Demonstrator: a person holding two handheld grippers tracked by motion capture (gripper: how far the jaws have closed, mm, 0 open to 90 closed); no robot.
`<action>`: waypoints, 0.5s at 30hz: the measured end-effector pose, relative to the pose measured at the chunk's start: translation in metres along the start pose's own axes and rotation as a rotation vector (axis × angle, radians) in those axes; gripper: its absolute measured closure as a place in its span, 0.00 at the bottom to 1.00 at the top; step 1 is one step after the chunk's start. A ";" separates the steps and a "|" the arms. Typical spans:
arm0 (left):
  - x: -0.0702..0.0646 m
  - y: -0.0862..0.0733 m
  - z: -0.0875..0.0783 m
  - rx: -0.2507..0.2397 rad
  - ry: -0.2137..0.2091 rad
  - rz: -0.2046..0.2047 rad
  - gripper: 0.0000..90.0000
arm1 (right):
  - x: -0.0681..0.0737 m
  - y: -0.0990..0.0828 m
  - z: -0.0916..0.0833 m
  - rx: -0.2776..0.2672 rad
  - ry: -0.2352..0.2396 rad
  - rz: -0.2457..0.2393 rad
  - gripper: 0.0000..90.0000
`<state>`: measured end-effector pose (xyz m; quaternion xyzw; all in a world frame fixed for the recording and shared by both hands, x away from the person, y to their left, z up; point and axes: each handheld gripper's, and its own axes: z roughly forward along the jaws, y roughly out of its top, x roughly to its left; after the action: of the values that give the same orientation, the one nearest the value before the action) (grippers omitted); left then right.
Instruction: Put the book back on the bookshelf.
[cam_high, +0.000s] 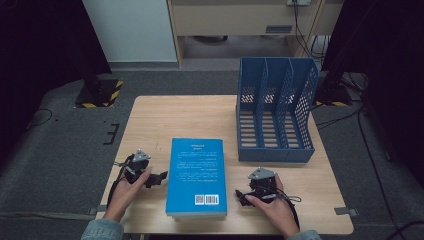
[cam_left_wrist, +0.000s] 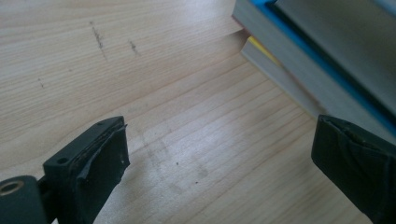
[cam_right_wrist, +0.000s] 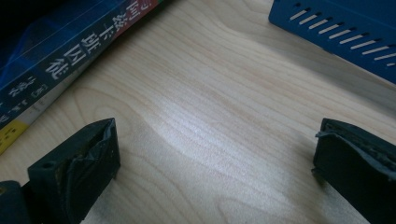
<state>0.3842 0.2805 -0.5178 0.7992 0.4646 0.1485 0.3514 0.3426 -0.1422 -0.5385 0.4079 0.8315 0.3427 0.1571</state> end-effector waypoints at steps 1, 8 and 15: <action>-0.002 0.003 -0.005 -0.014 -0.012 0.003 0.04 | 0.000 0.000 -0.001 0.003 0.000 0.001 0.03; -0.010 0.011 -0.020 -0.060 -0.039 0.025 0.04 | 0.003 0.000 -0.005 0.014 0.002 -0.004 0.09; -0.012 0.011 -0.023 -0.057 -0.064 0.038 0.04 | 0.007 0.002 -0.010 0.013 0.021 -0.004 0.15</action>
<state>0.3721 0.2768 -0.4926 0.8018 0.4334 0.1429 0.3859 0.3334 -0.1400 -0.5301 0.4039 0.8361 0.3411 0.1465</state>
